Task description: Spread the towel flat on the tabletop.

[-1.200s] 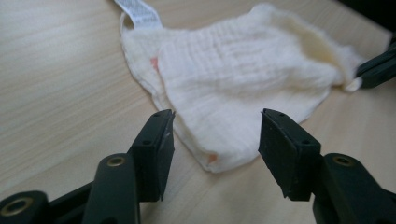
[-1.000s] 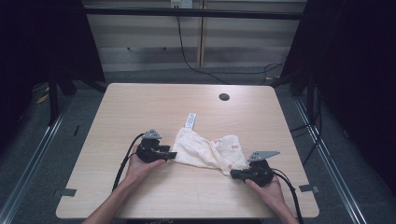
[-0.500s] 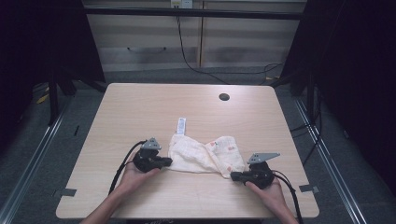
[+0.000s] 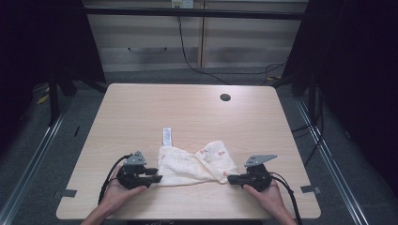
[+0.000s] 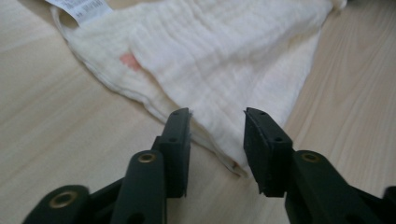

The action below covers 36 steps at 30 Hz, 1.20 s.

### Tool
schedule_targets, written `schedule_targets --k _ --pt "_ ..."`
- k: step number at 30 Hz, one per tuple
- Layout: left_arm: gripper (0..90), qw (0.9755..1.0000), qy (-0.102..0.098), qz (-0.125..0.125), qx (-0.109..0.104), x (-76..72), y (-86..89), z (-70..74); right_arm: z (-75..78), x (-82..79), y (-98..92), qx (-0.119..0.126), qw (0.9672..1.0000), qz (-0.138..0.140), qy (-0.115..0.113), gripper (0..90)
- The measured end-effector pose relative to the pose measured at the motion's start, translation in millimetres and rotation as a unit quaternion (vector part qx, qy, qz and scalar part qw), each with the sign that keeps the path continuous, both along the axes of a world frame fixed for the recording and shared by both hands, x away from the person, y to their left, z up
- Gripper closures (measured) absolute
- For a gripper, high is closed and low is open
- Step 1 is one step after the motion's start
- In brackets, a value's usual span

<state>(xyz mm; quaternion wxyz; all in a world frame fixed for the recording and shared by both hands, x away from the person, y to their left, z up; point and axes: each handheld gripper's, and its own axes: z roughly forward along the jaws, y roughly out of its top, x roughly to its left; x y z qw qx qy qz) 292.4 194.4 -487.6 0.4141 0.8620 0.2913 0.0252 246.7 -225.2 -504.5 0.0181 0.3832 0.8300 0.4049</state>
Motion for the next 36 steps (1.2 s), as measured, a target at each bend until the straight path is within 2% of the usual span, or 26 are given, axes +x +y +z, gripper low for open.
schedule_targets --k 4,7,8,9,11,14,16,18,19,21,22,23,27,29,30,31,32,33,34,36 --pt "53.7 0.9992 -0.004 0.01 -0.037 18.9 -1.6 12.7 -0.3 -0.2 0.0 0.0 1.0 0.003 -0.003 86.9" --pt "57.4 0.9994 -0.003 0.01 -0.033 36.7 -11.1 15.0 -0.4 0.1 -0.4 0.001 1.0 0.003 -0.002 86.9" --pt "61.1 0.9993 0.007 0.008 -0.037 49.2 -18.7 11.2 -0.4 -0.1 -0.2 0.001 1.0 0.002 -0.003 86.9" --pt "63.6 0.9993 0.007 0.008 -0.037 49.2 -18.7 11.2 -0.4 -0.1 -0.3 0.001 1.0 0.003 -0.003 86.8" --pt "68.0 0.9996 0.007 0.003 -0.026 63.1 -27.8 3.3 -0.4 -0.1 -0.3 0.001 1.0 0.003 -0.003 86.7" --pt "68.1 0.9998 0.005 0.012 -0.017 68.6 -31.6 -1.4 -0.4 0.0 -0.5 0.002 1.0 0.003 -0.002 86.8" --pt "68.0 0.9995 0.012 0.02 -0.022 72.3 -32.2 -5.3 -0.7 0.3 -0.9 0.003 1.0 0.004 -0.003 86.8" --pt "67.7 0.9996 0.008 0.02 -0.018 71.8 -34.7 -8.3 -1.0 0.7 -1.3 0.005 1.0 0.006 -0.003 86.7" --pt "67.7 0.9997 0.001 0.024 -0.007 71.3 -36.5 -9.3 -1.1 0.7 -1.5 0.006 1.0 0.004 0.0 86.7" --pt "67.7 0.9997 0.001 0.023 -0.003 71.8 -38.6 -11.6 -1.1 0.7 -1.5 0.006 1.0 0.004 0.0 86.7" --pt "67.2 0.9997 -0.002 0.024 0.006 71.5 -39.7 -12.9 -1.1 0.7 -1.5 0.006 1.0 0.004 0.0 86.7" --pt "62.3 0.9998 -0.003 0.015 0.015 71.2 -41.1 -14.5 -0.9 0.4 -1.3 0.005 1.0 0.004 0.0 86.7" --pt "59.9 0.999 -0.027 -0.001 0.034 64.9 -44.9 -15.0 -1.2 0.9 -1.8 0.007 1.0 0.004 0.001 86.5" --pt "64.5 0.9976 -0.05 -0.005 0.048 61.0 -46.2 -15.6 -1.1 0.8 -1.6 0.006 1.0 0.004 0.001 86.4" --pt "64.5 0.9977 -0.05 -0.006 0.046 60.1 -46.3 -15.5 -1.1 0.8 -1.6 0.006 1.0 0.004 0.001 86.4" --pt "73.0 0.9971 -0.056 -0.01 0.05 59.1 -45.8 -15.2 -1.0 0.5 -1.4 0.006 1.0 0.003 0.001 86.4" --pt "73.0 0.997 -0.058 -0.01 0.05 58.1 -45.5 -15.4 -1.0 0.5 -1.4 0.006 1.0 0.003 0.001 86.4" --pt "78.4 0.9972 -0.06 -0.007 0.044 57.2 -45.8 -16.2 -0.8 0.2 -1.2 0.005 1.0 0.003 0.001 86.4" --pt "78.4 0.9967 -0.063 -0.007 0.049 56.4 -45.4 -15.6 -0.8 0.2 -1.2 0.005 1.0 0.003 0.001 86.4" --pt "81.1 0.9972 -0.061 -0.002 0.043 55.7 -44.5 -16.2 -0.7 0.0 -1.2 0.005 1.0 0.002 0.001 86.4"
